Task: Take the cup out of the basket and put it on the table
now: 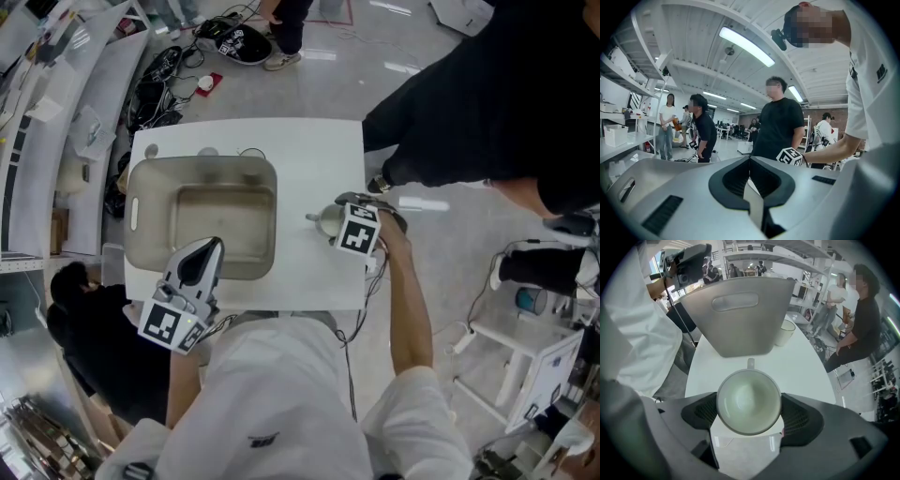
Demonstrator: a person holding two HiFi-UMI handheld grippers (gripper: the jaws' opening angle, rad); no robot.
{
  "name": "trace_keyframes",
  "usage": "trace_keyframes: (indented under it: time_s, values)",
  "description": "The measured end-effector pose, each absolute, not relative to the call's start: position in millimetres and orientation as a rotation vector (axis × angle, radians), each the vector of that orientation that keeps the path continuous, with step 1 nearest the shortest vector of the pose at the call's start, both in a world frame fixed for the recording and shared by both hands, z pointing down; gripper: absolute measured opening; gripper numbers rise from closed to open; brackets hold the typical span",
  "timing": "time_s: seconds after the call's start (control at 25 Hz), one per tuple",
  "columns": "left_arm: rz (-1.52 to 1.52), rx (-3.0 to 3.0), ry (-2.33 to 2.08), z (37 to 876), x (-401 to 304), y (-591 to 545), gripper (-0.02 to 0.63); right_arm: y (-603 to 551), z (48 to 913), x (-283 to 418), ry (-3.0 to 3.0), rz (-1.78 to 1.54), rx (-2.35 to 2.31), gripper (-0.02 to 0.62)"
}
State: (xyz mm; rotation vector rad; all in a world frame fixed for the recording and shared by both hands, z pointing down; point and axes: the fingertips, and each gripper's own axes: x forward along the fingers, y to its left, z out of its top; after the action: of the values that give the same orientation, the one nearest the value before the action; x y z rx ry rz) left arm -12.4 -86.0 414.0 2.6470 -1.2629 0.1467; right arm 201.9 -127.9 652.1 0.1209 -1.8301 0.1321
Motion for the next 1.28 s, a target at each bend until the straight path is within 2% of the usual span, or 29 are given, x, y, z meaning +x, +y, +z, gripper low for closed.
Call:
trace_keyframes:
  time_s: [1.28]
  values:
    - [0.19,2.632,-1.247,423.2,-10.9,-90.7,0.011,-130.3,698.2,203.5,-1.799,0.033,0.196,0.4]
